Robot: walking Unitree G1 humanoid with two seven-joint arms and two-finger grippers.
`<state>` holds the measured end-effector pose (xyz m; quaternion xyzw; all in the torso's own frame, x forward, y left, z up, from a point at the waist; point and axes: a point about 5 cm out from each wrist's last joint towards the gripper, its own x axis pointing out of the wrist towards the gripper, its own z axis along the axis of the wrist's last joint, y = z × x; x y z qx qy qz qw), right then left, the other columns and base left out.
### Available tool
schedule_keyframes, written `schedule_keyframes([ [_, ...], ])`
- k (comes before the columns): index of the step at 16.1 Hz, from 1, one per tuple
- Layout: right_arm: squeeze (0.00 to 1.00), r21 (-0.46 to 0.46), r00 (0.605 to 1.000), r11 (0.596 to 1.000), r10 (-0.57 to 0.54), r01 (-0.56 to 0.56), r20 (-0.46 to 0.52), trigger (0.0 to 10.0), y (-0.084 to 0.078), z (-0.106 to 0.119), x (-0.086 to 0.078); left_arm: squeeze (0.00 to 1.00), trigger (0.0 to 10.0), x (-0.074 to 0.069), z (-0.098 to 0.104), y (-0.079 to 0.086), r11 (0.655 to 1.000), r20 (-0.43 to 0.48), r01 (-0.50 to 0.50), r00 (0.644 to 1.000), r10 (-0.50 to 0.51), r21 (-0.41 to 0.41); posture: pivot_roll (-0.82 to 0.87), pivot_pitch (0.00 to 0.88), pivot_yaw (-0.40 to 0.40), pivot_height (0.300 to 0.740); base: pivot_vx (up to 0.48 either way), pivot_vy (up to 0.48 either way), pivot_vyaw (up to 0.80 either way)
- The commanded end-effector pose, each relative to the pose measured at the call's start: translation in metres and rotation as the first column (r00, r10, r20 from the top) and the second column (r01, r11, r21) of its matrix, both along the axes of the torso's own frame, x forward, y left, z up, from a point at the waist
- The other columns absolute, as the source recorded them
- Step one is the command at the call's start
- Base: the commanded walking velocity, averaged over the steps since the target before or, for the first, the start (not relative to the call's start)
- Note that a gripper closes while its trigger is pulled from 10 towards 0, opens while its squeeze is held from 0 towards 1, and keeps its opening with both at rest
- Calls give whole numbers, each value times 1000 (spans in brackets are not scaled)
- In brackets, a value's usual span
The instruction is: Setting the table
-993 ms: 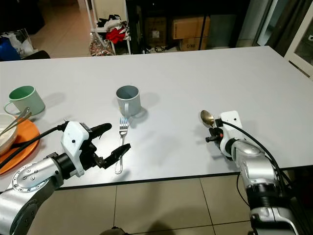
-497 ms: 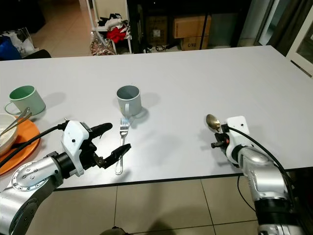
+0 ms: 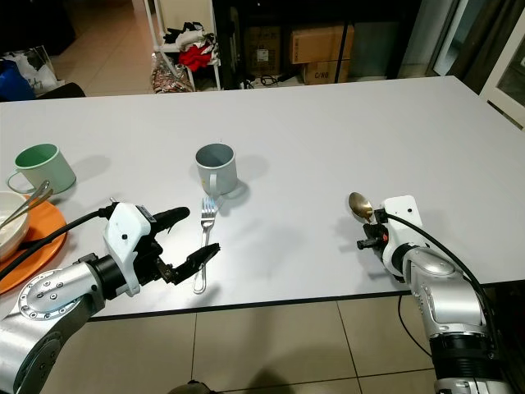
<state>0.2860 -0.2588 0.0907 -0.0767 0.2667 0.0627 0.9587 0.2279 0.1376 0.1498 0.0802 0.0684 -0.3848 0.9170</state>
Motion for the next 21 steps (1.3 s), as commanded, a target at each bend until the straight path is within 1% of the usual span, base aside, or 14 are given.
schedule_keyframes([
  [1, 0, -19, 998, 999, -37, 36, -50, 10000, -9, -8, -4, 0, 10000, -1, -1, 1, 1000, -4, 11, 1000, -11, 14, 95, 0, 89, 740, 0, 0, 0],
  [5, 0, -17, 998, 999, -32, 31, -52, 10000, -8, -8, -3, 0, 10000, -2, -2, 1, 1000, -5, 15, 1000, -14, 15, 95, 0, 88, 740, 0, 0, 0],
  [7, 0, -2, 998, 999, -36, 36, -53, 10000, -7, -9, -2, 0, 10000, -1, -2, 2, 1000, -5, 14, 1000, -14, 16, 95, 0, 88, 740, 0, 0, 0],
  [8, 137, 0, 998, 999, -36, 36, -53, 10000, -7, -9, -2, 0, 10000, -1, -2, 2, 1000, -5, 14, 1000, -14, 17, 95, 0, 88, 740, 0, 0, 0],
  [9, 588, 2, 998, 999, -37, 37, -53, 10000, -7, -9, -2, 0, 10000, 0, -2, 2, 1000, -4, 13, 1000, -13, 17, 96, 0, 87, 740, 0, 0, 0],
  [11, 804, 6, 998, 999, -37, 37, -54, 10000, -7, -9, -1, 0, 10000, 0, -2, 2, 1000, -3, 10, 1000, -10, 19, 97, 0, 86, 740, 0, 0, 0],
  [14, 831, 5, 998, 999, -36, 36, -52, 10000, -7, -9, 0, 0, 10000, 0, -3, 2, 1000, -2, 5, 1000, -5, 21, 98, 0, 84, 740, 0, 0, 0],
  [15, 863, 4, 999, 999, -34, 35, -41, 10000, -7, -7, 1, 0, 10000, 0, -2, 2, 1000, 0, 5, 1000, -5, 22, 99, 0, 84, 740, 0, 0, 0],
  [16, 1000, 10, 999, 1000, -9, 9, 37, 10000, -5, 7, 4, 0, 10000, 1, -2, 3, 1000, 6, 1, 1000, -1, 21, 103, 0, 81, 740, 0, 0, 0],
  [17, 1000, 31, 996, 999, 11, -14, 92, 10000, -2, 17, 5, 0, 10000, 1, -1, 3, 1000, 11, -5, 1000, 5, 18, 106, 0, 79, 740, 0, 0, 0],
  [18, 1000, 63, 985, 997, 37, -49, 171, 10000, 3, 33, 4, 0, 10000, 1, 1, 4, 1000, 19, -16, 1000, 16, 12, 109, 0, 77, 740, 0, 0, 0],
  [19, 1000, 81, 972, 995, 41, -61, 229, 10000, 7, 46, 2, 0, 10000, 1, 3, 6, 1000, 25, -28, 999, 28, 2, 109, 0, 76, 740, 0, 0, 0],
  [20, 1000, 86, 967, 994, 38, -62, 252, 10000, 9, 53, 1, 0, 10000, 2, 4, 6, 999, 28, -34, 999, 34, -3, 109, 0, 76, 740, 0, 0, 0],
  [21, 1000, 90, 933, 990, 74, -113, 352, 10000, 22, 74, -8, 0, 10000, 3, 8, 8, 998, 35, -61, 997, 62, -34, 104, 0, 79, 740, 0, 0, 0],
])
